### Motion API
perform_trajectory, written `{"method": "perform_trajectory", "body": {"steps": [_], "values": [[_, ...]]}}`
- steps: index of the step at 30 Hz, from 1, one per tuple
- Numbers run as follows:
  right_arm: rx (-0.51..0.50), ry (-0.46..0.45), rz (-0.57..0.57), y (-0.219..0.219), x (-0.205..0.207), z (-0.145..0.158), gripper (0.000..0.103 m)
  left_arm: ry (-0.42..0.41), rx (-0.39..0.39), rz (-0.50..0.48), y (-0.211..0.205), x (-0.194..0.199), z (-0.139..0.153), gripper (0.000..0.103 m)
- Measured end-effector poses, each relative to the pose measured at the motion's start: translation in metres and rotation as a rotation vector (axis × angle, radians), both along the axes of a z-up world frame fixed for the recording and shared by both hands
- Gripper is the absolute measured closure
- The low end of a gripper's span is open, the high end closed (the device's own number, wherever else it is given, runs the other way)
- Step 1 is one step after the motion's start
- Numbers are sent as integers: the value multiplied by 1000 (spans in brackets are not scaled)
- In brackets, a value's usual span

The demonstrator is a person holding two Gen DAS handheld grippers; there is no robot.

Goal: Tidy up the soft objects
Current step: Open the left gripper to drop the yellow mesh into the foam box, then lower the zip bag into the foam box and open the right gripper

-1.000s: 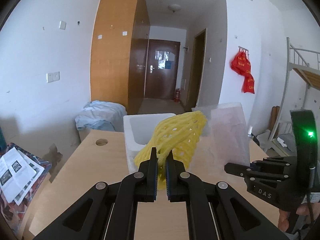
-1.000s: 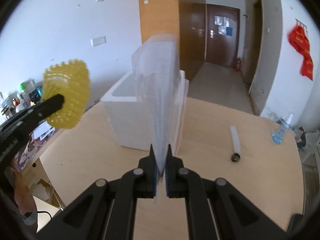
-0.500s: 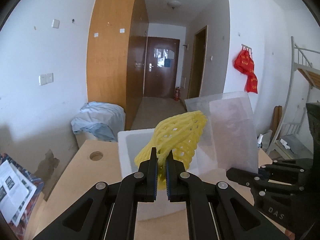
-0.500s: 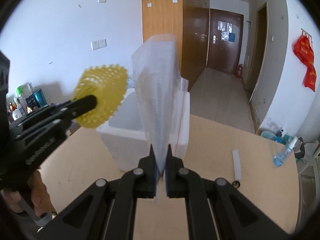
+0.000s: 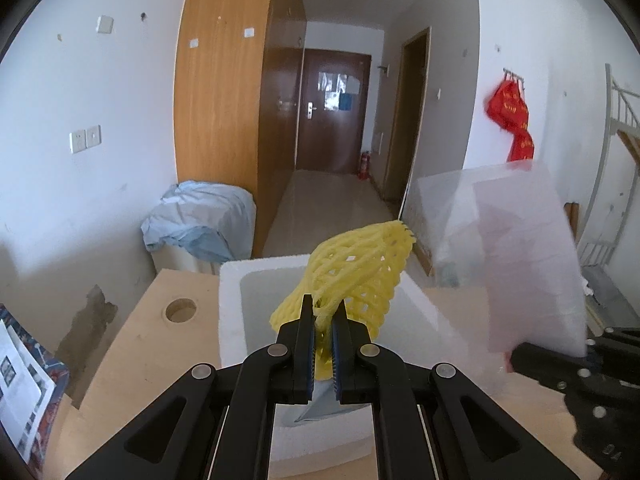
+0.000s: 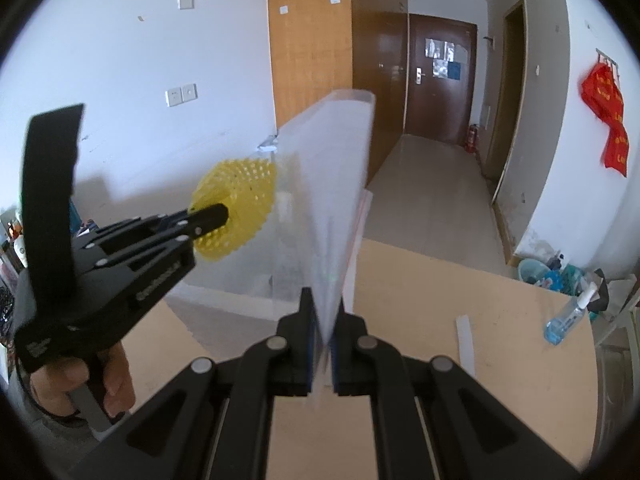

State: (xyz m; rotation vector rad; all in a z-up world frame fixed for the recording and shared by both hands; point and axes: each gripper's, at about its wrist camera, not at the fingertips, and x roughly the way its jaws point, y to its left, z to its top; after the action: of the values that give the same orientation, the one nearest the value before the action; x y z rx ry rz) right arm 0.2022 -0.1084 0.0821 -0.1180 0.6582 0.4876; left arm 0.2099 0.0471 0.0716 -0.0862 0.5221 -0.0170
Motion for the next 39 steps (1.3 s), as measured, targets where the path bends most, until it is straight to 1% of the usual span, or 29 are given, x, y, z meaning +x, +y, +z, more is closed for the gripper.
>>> {"method": "perform_trajectory", "body": {"steps": [4, 7, 10, 11, 12, 13, 14, 15, 16, 18, 21, 23, 25, 30, 33, 36, 39], "values": [[4, 1, 0, 1, 2, 2, 95, 32, 10, 2, -2, 11, -5, 96], [6, -1, 0, 0, 2, 3, 95, 36, 19, 27, -1, 12, -8, 96], [5, -1, -1, 1, 1, 2, 95, 36, 33, 33, -2, 12, -10, 93], [7, -2, 0, 1, 0, 2, 95, 37, 35, 42, -2, 12, -9, 87], [5, -2, 0, 1, 1, 2, 95, 35, 31, 46, -2, 12, -9, 75], [4, -4, 0, 1, 1, 2, 95, 33, 33, 49, -3, 11, -9, 65], [6, -4, 0, 0, 0, 2, 95, 12, 45, 57, -4, 9, -8, 48], [5, -5, -1, 0, 0, 2, 95, -10, 57, 65, -5, 7, -6, 34], [4, -5, -1, -1, 0, 2, 95, -38, 67, 74, -6, 3, -4, 31], [4, -6, -1, -1, -1, 2, 95, -70, 64, 78, -5, -3, -1, 19], [5, -5, -4, -2, 0, 2, 95, -101, 63, 82, -2, -10, 4, 17], [4, -9, -4, -2, -1, 4, 95, -115, 65, 75, 0, -15, 7, 13], [8, -16, -6, -3, -2, 7, 95, -136, 68, 91, 4, -22, 11, 12], [11, -34, -2, 2, -3, 14, 95, -212, 26, 119, 23, -53, 21, 2], [13, -34, 8, 9, 0, 16, 95, -242, 17, 154, 38, -68, 26, 1], [6, -37, 26, 23, 6, 18, 95, -263, -18, 173, 54, -85, 29, 1], [7, -36, 43, 38, 14, 19, 95, -278, -11, 184, 61, -95, 34, 0]]}}
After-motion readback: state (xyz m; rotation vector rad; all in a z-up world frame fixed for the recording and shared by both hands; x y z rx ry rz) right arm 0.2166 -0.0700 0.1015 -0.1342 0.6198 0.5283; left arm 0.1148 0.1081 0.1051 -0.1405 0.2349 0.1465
